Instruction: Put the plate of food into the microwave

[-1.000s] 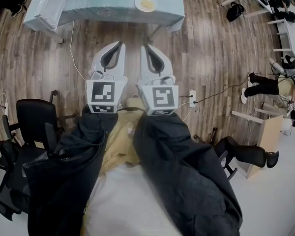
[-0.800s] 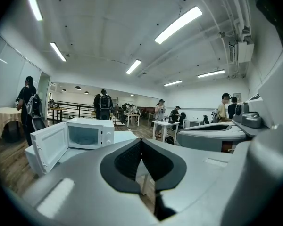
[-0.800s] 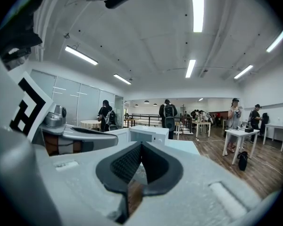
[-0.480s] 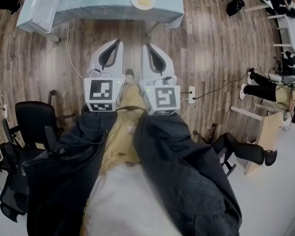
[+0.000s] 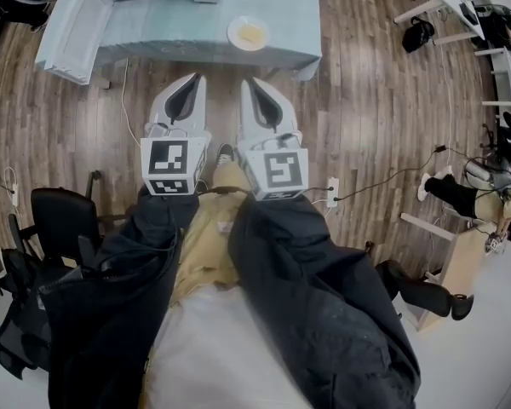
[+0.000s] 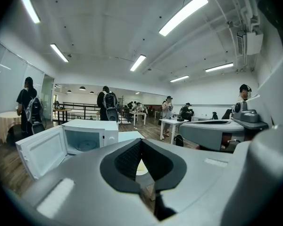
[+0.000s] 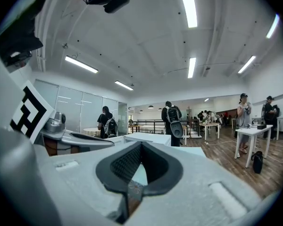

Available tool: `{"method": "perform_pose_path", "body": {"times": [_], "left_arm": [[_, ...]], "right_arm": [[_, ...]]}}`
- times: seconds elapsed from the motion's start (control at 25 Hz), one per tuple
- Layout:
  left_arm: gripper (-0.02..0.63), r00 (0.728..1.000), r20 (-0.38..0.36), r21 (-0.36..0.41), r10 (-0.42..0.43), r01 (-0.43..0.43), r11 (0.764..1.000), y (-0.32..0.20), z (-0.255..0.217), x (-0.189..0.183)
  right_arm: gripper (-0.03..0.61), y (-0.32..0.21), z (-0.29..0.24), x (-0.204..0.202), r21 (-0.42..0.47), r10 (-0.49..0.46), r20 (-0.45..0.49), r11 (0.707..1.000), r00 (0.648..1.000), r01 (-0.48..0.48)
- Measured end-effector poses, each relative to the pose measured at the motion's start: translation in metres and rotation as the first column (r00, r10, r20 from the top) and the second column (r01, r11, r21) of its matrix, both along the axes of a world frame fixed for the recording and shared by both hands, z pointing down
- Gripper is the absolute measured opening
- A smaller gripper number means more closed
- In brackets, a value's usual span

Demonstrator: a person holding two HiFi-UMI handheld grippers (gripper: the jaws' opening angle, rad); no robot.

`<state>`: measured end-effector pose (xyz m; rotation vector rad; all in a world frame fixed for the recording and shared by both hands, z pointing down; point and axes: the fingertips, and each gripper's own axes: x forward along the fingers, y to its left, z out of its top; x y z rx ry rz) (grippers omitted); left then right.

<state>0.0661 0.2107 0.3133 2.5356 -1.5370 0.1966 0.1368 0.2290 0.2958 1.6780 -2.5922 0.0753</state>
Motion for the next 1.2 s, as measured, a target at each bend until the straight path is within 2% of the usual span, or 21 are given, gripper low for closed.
{"method": "perform_pose_path", "body": {"times": [0.56, 0.8, 1.0, 1.2], "left_arm": [[0.002, 0.998, 0.064, -0.059, -0.029, 0.032, 0.998, -0.043, 0.02, 0.036], [0.002, 0.998, 0.058, -0.091, -0.03, 0.035, 0.995, -0.05, 0.032, 0.042], [0.002, 0.998, 0.045, -0.123, -0.052, 0.057, 0.991, -0.055, 0.045, 0.028], [0.002, 0.999, 0.013, -0.129, -0.029, 0.031, 0.991, -0.093, 0.054, 0.014]], "right_arm": [[0.0, -0.05, 0.031, 0.027, -0.076, -0.079, 0.04, 0.994, 0.996, 0.082], [0.0, -0.058, 0.044, 0.033, -0.112, -0.088, 0.041, 0.99, 0.995, 0.092], [0.0, -0.064, 0.053, 0.019, -0.138, -0.109, 0.027, 0.984, 0.994, 0.112], [0.0, -0.09, 0.061, 0.005, -0.144, -0.083, -0.006, 0.986, 0.996, 0.082]]}}
